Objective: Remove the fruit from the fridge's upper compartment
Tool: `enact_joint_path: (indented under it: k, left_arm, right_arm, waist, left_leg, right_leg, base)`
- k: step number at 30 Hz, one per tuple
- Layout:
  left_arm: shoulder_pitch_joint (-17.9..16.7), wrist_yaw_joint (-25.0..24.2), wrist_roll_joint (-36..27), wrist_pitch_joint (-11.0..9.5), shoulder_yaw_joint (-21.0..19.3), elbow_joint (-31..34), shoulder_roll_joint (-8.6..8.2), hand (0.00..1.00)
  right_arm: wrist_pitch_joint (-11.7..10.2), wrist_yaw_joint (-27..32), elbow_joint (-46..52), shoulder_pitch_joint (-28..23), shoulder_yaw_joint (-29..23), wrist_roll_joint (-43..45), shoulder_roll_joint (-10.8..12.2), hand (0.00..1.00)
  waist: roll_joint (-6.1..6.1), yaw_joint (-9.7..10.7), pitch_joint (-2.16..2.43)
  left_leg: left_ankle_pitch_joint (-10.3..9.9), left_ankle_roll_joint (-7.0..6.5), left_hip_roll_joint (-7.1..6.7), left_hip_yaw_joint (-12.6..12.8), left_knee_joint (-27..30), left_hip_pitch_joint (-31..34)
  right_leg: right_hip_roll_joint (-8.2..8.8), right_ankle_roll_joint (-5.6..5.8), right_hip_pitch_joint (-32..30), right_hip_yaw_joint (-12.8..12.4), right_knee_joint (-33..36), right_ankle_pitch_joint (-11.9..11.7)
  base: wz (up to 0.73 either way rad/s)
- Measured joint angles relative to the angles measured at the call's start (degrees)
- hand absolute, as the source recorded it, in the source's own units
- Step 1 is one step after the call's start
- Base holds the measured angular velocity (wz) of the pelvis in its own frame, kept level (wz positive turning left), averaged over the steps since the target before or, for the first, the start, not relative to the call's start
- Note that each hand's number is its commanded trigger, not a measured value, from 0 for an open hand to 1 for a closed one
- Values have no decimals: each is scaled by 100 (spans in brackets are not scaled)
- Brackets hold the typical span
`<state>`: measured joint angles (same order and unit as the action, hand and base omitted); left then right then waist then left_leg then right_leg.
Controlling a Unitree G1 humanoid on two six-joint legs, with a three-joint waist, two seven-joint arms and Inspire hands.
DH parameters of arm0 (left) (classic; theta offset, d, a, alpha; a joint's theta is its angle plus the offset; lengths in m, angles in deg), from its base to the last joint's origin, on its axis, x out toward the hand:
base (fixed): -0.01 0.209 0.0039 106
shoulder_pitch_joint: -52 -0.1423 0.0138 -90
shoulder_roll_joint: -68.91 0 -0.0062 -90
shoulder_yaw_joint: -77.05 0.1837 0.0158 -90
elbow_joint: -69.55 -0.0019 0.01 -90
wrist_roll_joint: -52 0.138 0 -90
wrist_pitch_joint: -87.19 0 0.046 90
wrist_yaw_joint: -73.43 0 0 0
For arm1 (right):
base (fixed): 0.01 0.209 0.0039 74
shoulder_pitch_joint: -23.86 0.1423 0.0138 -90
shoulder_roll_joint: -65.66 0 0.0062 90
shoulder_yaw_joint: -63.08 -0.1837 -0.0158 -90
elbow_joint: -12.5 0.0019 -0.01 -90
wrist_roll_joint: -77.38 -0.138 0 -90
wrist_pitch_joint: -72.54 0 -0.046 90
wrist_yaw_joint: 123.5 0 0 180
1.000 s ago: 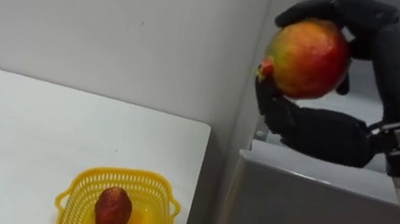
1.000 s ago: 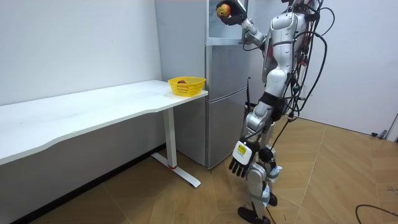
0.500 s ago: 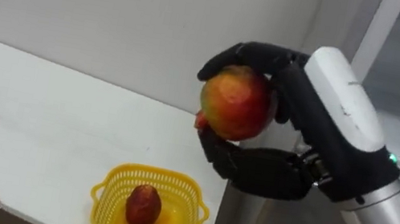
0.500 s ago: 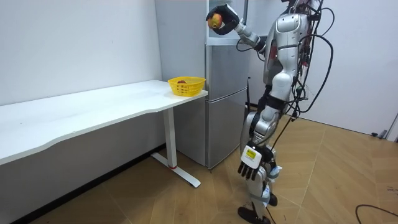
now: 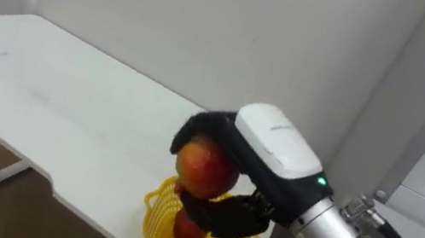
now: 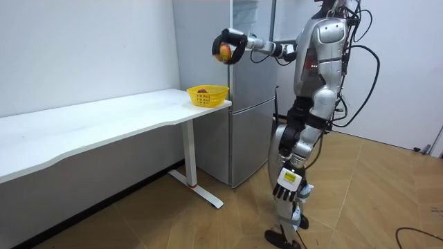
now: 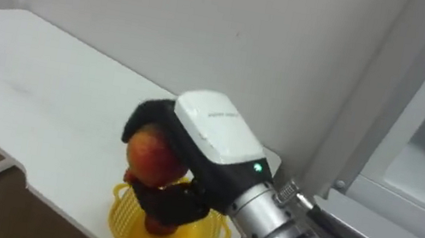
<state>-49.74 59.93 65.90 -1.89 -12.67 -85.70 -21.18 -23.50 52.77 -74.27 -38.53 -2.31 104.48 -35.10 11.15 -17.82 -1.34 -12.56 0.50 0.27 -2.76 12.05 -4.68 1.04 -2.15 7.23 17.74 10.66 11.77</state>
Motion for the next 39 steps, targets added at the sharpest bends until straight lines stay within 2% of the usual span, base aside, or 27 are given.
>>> enact_joint_path:
  k: [3, 6, 13, 17, 20, 23, 24, 25, 39]
  left_arm:
    - [-6, 15, 10, 103, -1, 50, 90, 0]
    - [-35, 48, 11, 175, -1, 50, 94, 0]
    - [-34, 33, 18, 173, -10, 62, 110, 0]
    - [-36, -17, 23, 163, -12, 100, 164, 0]
    - [-62, -59, 24, 166, -10, 105, 194, 0]
    - [-85, -69, 26, 166, -11, 123, 195, 0]
    - [-87, -70, 26, 167, -11, 128, 195, 0]
    - [-89, -70, 25, 167, -12, 133, 197, 0]
    - [-127, -74, 25, 170, -7, 242, 253, 0]
  right_arm:
    - [233, -55, -735, 4, 167, 2, 1, 100]
    - [352, -66, -1122, 8, 173, 0, 2, 100]
    - [359, -66, -2097, 24, 174, -9, 31, 100]
    - [367, -66, -2595, 28, 175, -205, 30, 100]
    - [362, -58, -2732, 28, 175, -339, 30, 100]
    - [360, -6, -2740, 28, 174, -394, 30, 100]
    - [360, 0, -2739, 28, 174, -410, 30, 53]
    - [359, 2, -2740, 28, 175, -428, 31, 0]
    - [354, 60, -2749, 28, 175, -447, 30, 0]
  waist:
    - [26, -150, 16]
    - [44, -226, 9]
    - [80, -321, -2]
    - [123, -354, -25]
    - [138, -347, -48]
    - [137, -348, -49]
    - [137, -348, -49]
    - [137, -350, -49]
    - [130, -418, -48]
  left_leg:
    - [-3, 0, -7, -76, 29, 70]
    - [-2, 0, -14, -100, 71, 141]
    - [-2, 0, -27, -187, 119, 182]
    - [-4, 2, -29, -240, 152, 208]
    - [-19, 6, -29, -249, 156, 228]
    - [-63, 11, -22, -258, 242, 284]
    - [-75, 10, -20, -264, 270, 304]
    - [-84, 10, -17, -268, 286, 316]
    - [-88, 17, -26, -384, 329, 342]
  right_leg:
    - [19, 0, -28, 100, -3, 0]
    - [24, 0, -53, 147, -5, 0]
    - [40, 2, -35, 264, 6, -1]
    - [40, 1, -34, 287, 5, -1]
    - [38, 2, -35, 289, 5, -1]
    - [24, 2, -45, 293, 3, -1]
    - [20, 2, -49, 297, 3, -1]
    - [15, 0, -55, 297, 4, -2]
    - [6, 1, -41, 371, -3, -3]
  base:
    - [13]
    - [10]
    - [8]
    - [3]
    - [0]
    - [0]
    - [0]
    - [0]
    - [2]
